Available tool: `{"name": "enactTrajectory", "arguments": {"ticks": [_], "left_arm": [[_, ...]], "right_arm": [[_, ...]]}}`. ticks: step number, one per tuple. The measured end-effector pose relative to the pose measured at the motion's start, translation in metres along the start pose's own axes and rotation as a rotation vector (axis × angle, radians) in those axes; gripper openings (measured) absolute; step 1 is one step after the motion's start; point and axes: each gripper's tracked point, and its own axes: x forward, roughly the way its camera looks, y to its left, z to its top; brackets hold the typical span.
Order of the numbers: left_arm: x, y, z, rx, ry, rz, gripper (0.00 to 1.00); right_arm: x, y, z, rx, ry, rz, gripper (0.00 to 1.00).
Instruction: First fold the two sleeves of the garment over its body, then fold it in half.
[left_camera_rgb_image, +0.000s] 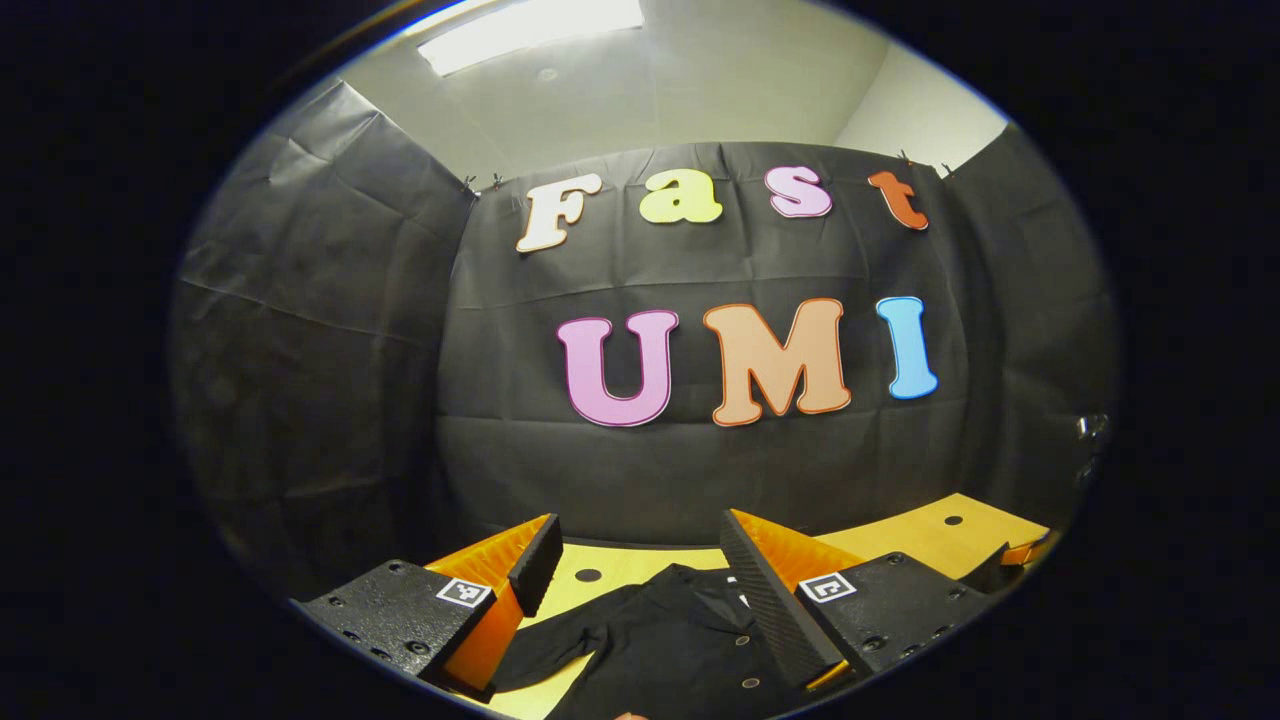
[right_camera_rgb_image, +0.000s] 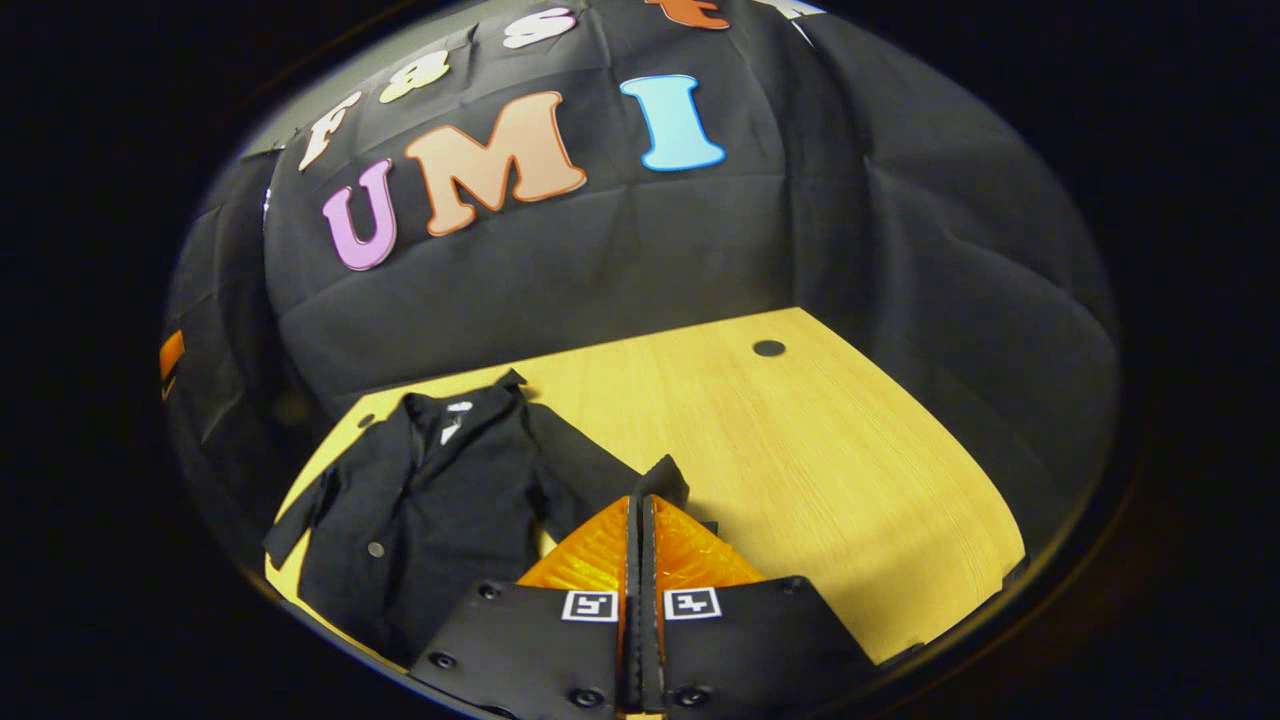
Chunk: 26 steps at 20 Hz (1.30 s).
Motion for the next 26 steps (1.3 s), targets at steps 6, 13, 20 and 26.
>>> {"name": "enactTrajectory", "arguments": {"ticks": [6, 13, 20, 26], "left_arm": [[0.0, 0.049, -0.005, -0.031, -0.001, 0.021, 0.99], [-0.011, 0.133, -0.016, -0.06, 0.002, 0.115, 0.99], [-0.022, 0.195, -0.035, -0.067, 0.033, 0.2, 0.95], [-0.025, 0.233, -0.05, -0.047, 0.068, 0.237, 0.95]], "right_arm": [[0.011, 0.104, 0.054, -0.09, -0.08, 0.098, 0.01], [0.043, 0.242, 0.068, -0.213, -0.089, 0.237, 0.02], [0.101, 0.338, 0.036, -0.308, 0.004, 0.315, 0.02], [0.147, 0.389, -0.018, -0.364, 0.119, 0.336, 0.02]]}}
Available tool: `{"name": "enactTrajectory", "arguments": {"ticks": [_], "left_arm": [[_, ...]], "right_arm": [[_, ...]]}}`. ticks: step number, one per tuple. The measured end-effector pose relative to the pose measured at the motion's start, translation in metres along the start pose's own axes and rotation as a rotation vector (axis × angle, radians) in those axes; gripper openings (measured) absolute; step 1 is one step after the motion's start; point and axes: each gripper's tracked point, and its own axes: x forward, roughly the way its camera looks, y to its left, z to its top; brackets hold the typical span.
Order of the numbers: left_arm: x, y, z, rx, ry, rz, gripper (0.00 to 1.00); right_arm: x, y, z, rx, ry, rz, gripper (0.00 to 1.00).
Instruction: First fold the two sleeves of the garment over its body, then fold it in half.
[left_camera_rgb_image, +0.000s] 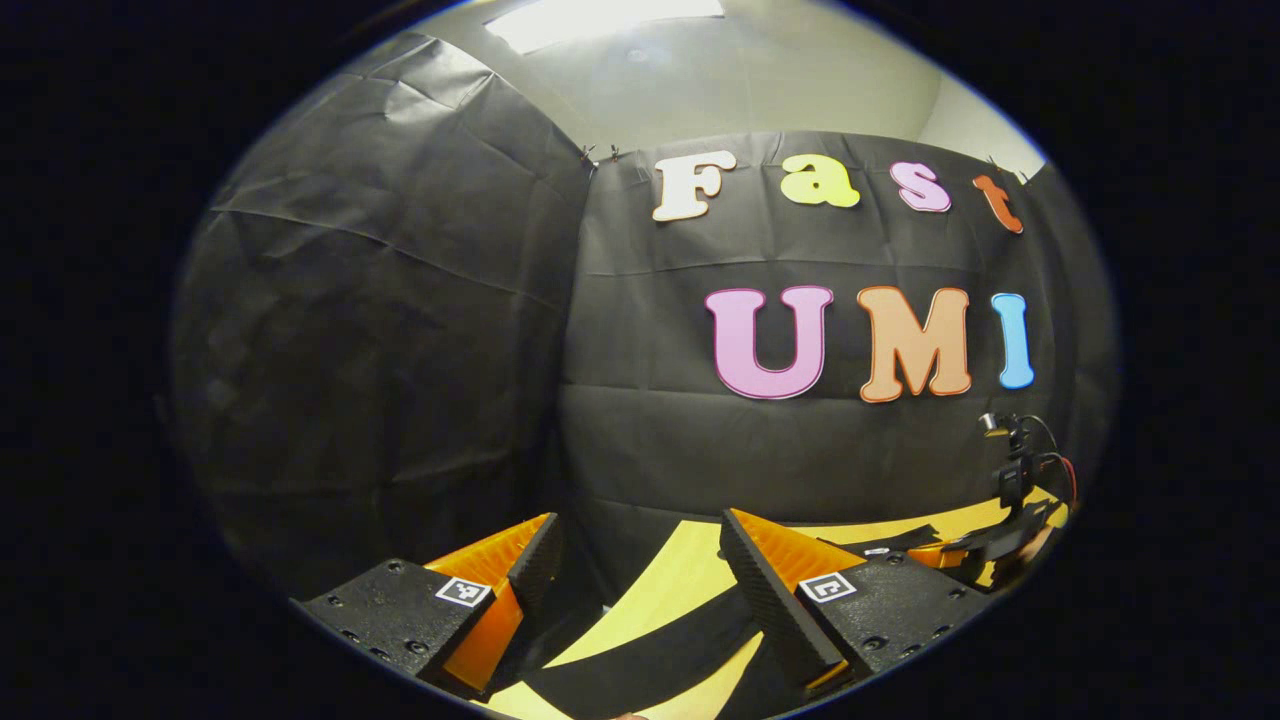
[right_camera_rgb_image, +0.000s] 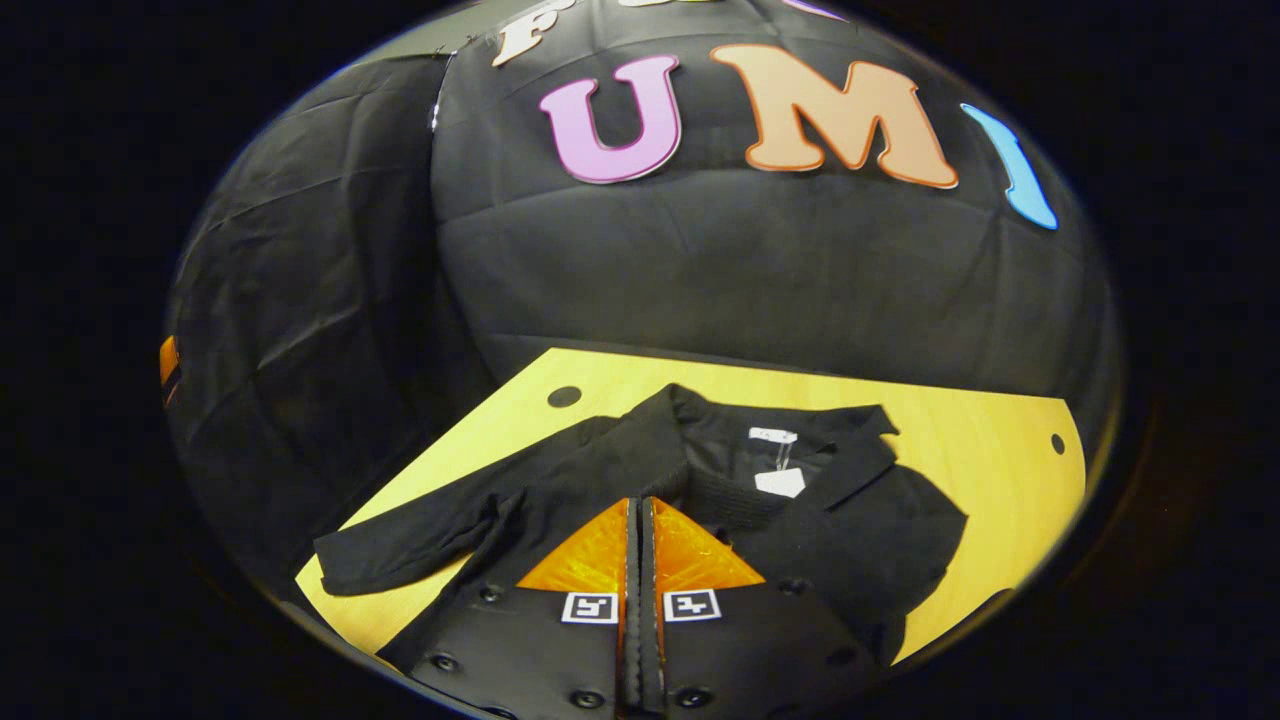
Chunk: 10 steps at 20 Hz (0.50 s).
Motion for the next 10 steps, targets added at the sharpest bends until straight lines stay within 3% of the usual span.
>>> {"name": "enactTrajectory", "arguments": {"ticks": [5, 6, 9, 10], "left_arm": [[0.009, 0.017, -0.012, -0.008, 0.026, 0.02, 0.99], [0.011, 0.019, -0.015, -0.009, 0.033, 0.022, 0.96], [0.016, 0.024, -0.025, -0.011, 0.051, 0.029, 0.99], [0.018, 0.026, -0.03, -0.011, 0.057, 0.033, 0.99]], "right_arm": [[0.031, 0.04, 0.001, -0.031, 0.031, 0.044, 0.02], [0.031, 0.045, 0.002, -0.033, 0.041, 0.049, 0.03], [0.027, 0.046, 0.02, -0.071, -0.038, 0.019, 0.94], [0.019, 0.047, 0.024, -0.085, -0.067, 0.014, 1.0]]}}
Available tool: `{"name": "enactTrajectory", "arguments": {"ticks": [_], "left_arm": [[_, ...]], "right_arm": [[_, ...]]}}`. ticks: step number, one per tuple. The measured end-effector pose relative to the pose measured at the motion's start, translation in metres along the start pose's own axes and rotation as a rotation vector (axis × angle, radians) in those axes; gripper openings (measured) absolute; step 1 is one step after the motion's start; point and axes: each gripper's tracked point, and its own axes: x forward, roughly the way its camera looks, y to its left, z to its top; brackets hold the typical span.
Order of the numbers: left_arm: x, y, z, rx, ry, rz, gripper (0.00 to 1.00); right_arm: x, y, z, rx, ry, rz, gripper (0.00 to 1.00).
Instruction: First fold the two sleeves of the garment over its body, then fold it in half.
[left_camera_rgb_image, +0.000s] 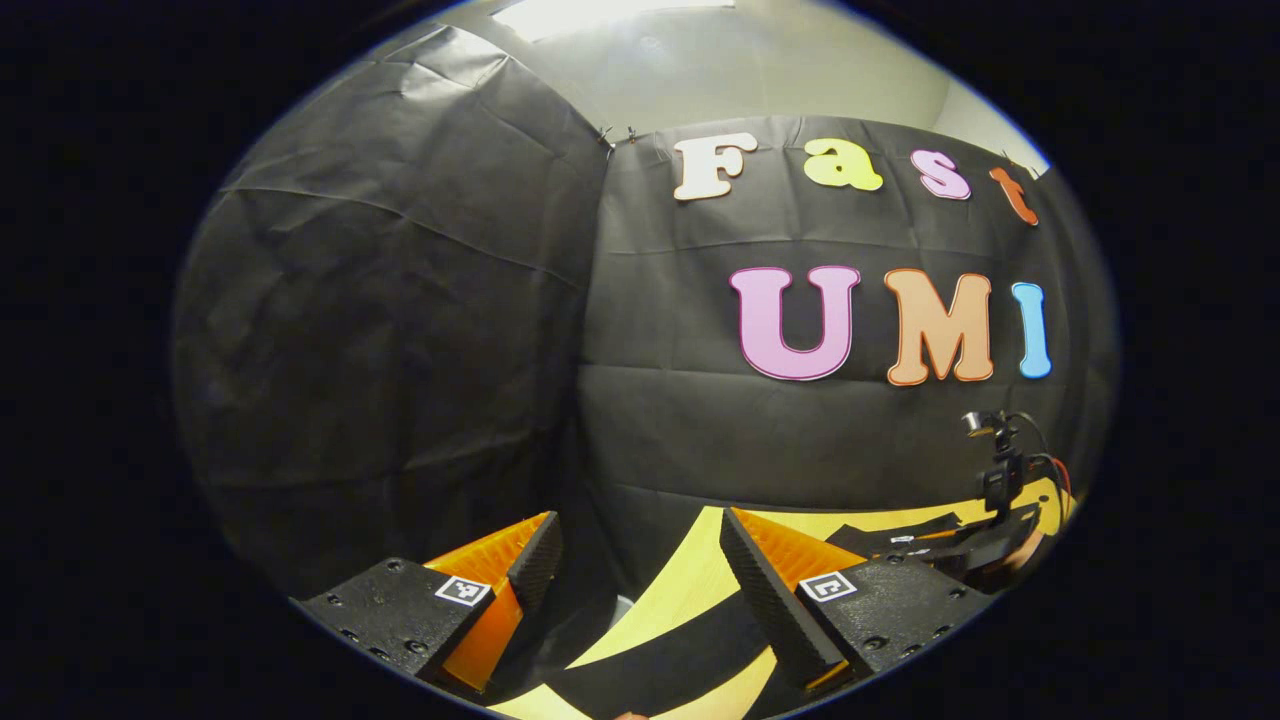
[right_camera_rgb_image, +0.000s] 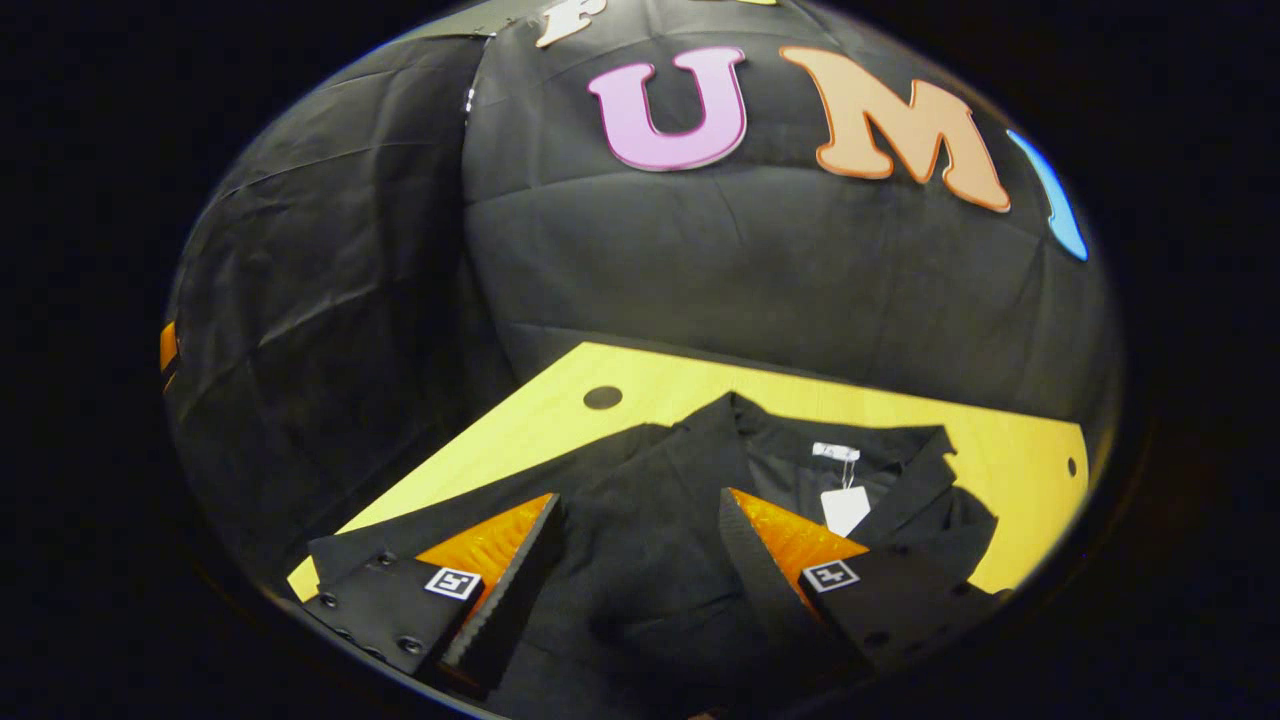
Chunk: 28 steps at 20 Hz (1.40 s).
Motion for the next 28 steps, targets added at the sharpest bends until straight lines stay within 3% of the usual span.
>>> {"name": "enactTrajectory", "arguments": {"ticks": [3, 4, 9, 11, 16, 28], "left_arm": [[0.005, 0.004, -0.014, -0.016, 0.026, 0.008, 0.96], [0.005, 0.006, -0.022, -0.023, 0.044, 0.012, 0.99], [-0.001, 0.03, -0.083, -0.013, 0.166, 0.043, 0.96], [-0.006, 0.039, -0.111, -0.011, 0.228, 0.051, 1.0], [-0.012, 0.048, -0.181, 0.003, 0.391, 0.053, 0.97], [-0.021, 0.053, -0.283, -0.061, 0.607, 0.061, 0.99]], "right_arm": [[-0.025, -0.015, 0.017, -0.015, -0.074, -0.027, 1.0], [-0.035, -0.022, 0.023, -0.005, -0.101, -0.038, 1.0], [-0.084, -0.067, 0.042, 0.045, -0.2, -0.124, 0.99], [-0.102, -0.09, 0.045, 0.044, -0.223, -0.177, 0.99], [-0.132, -0.129, 0.038, 0.085, -0.227, -0.264, 1.0], [-0.166, -0.151, 0.038, 0.096, -0.255, -0.349, 0.99]]}}
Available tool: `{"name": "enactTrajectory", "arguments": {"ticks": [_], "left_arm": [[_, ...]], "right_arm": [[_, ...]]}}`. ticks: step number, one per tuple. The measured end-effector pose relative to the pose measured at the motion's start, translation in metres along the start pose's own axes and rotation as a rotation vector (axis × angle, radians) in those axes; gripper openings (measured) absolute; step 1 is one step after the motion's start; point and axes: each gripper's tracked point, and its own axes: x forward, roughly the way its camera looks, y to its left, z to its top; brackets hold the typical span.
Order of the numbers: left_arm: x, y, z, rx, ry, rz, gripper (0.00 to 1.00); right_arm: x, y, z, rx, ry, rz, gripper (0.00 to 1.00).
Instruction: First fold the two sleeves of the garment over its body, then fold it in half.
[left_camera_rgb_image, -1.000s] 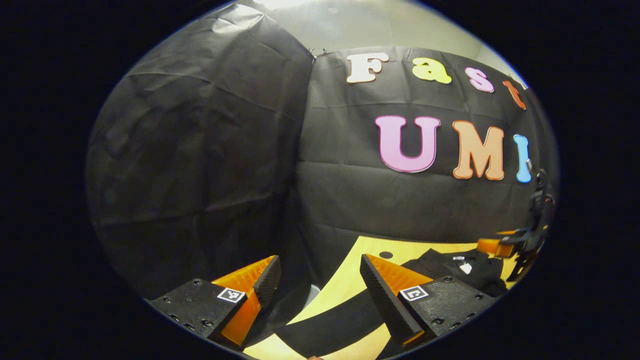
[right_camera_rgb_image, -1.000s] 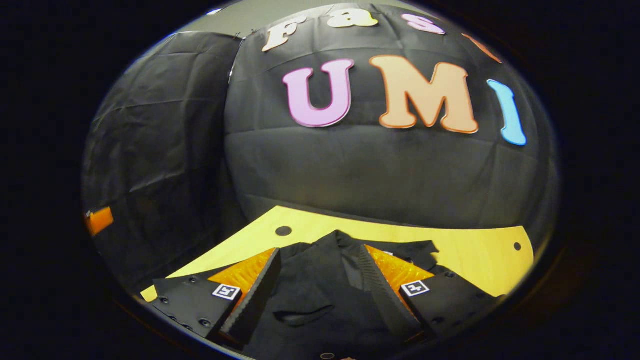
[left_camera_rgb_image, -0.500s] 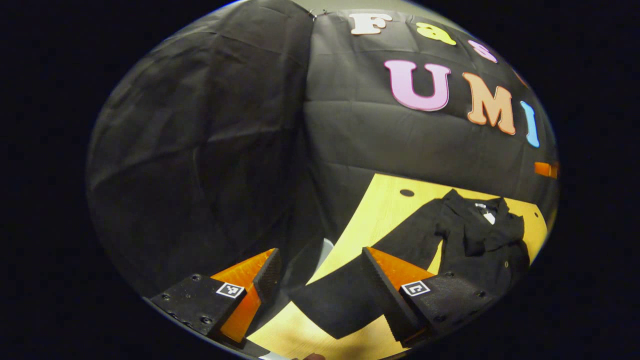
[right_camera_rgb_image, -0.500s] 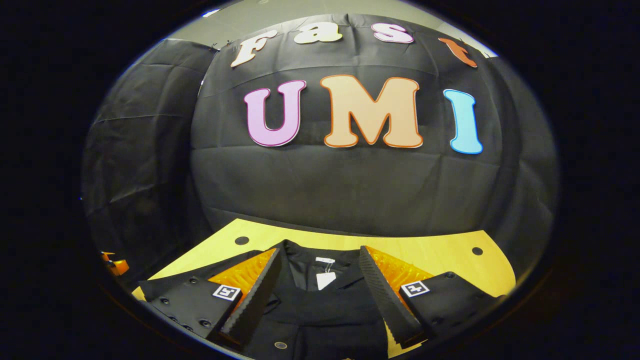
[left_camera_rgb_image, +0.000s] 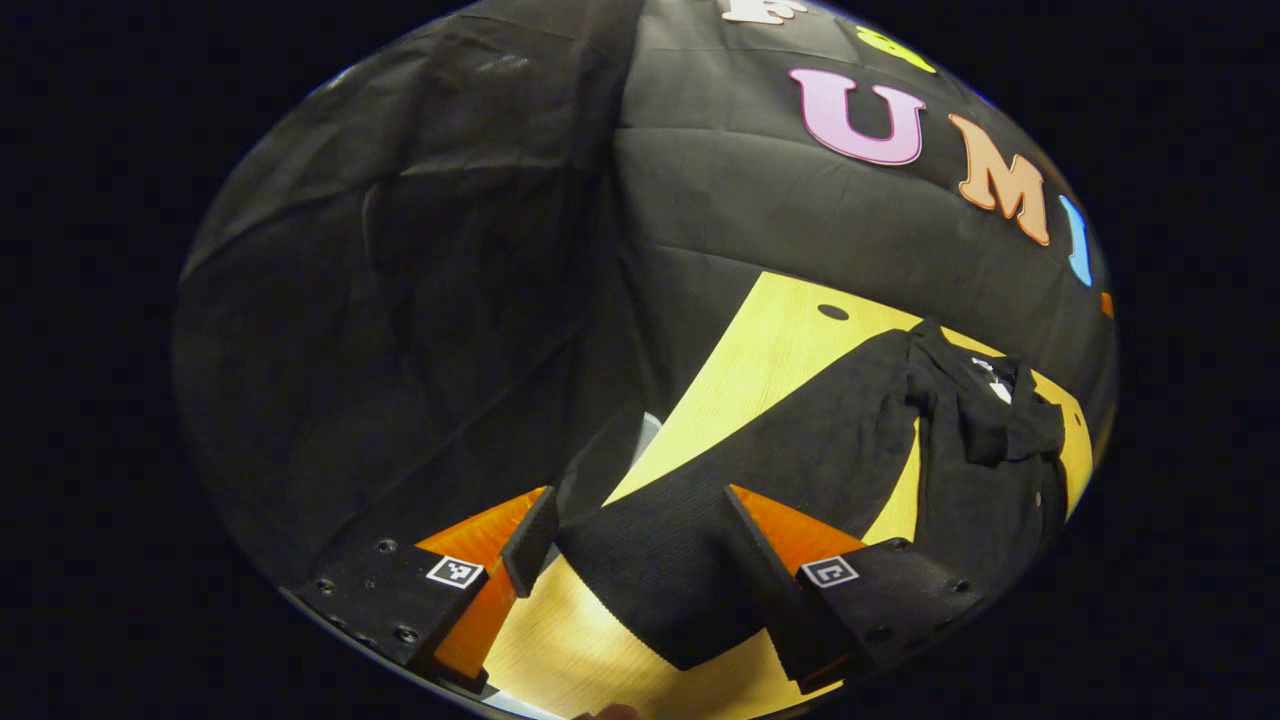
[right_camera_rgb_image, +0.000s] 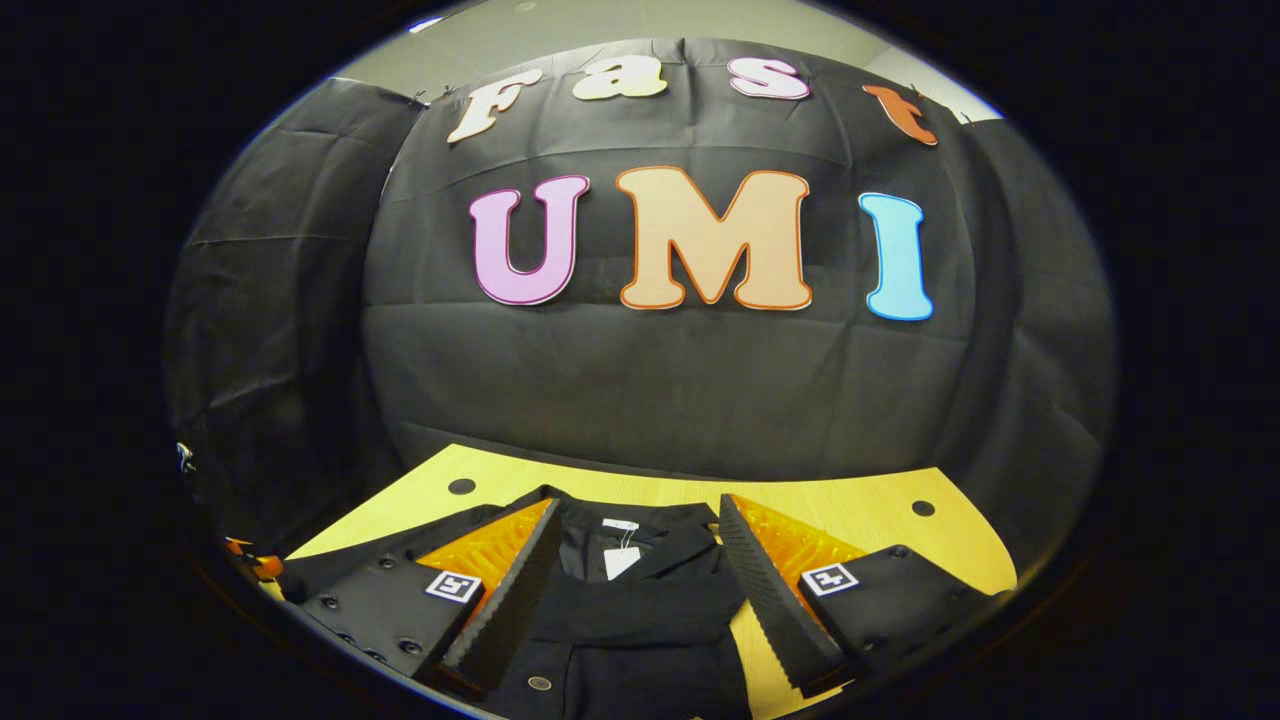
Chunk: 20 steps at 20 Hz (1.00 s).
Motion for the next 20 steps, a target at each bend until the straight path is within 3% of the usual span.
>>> {"name": "enactTrajectory", "arguments": {"ticks": [4, 5, 6, 7, 8, 9, 10, 13, 15, 17, 20], "left_arm": [[0.008, -0.003, -0.031, -0.005, 0.082, 0.02, 0.99], [0.009, -0.006, -0.022, -0.005, 0.014, 0.015, 1.0], [0.009, -0.006, -0.036, 0.001, 0.057, 0.018, 0.94], [0.009, -0.007, -0.031, 0.003, 0.019, 0.022, 0.87], [0.012, -0.011, -0.031, -0.004, 0.02, 0.014, 0.9], [0.01, -0.014, -0.031, 0.003, 0.025, 0.013, 0.76], [0.014, -0.018, -0.029, 0.005, 0.011, -0.007, 0.74], [0.014, -0.03, -0.031, 0.015, 0.015, -0.043, 0.38], [0.012, -0.026, -0.028, 0.008, 0.012, -0.034, 0.08], [0.014, -0.026, -0.029, 0.04, 0.023, -0.029, 0.0], [0.008, -0.041, -0.024, 0.038, 0.062, -0.092, 0.0]], "right_arm": [[-0.004, -0.004, 0.001, -0.007, -0.001, -0.015, 1.0], [-0.006, -0.005, 0.001, -0.012, 0.0, -0.018, 1.0], [-0.007, -0.007, 0.0, -0.02, 0.002, -0.021, 1.0], [-0.008, -0.008, 0.0, -0.027, 0.003, -0.023, 1.0], [-0.007, -0.01, -0.003, -0.032, 0.006, -0.025, 1.0], [-0.009, -0.012, -0.003, -0.035, 0.007, -0.029, 1.0], [-0.01, -0.014, -0.002, -0.037, 0.008, -0.032, 0.99], [-0.012, -0.022, -0.003, -0.033, 0.011, -0.042, 0.99], [-0.015, -0.027, -0.002, -0.028, 0.006, -0.049, 0.99], [-0.019, -0.033, 0.0, -0.029, -0.002, -0.057, 0.99], [-0.026, -0.038, 0.006, -0.02, -0.028, -0.055, 0.99]]}}
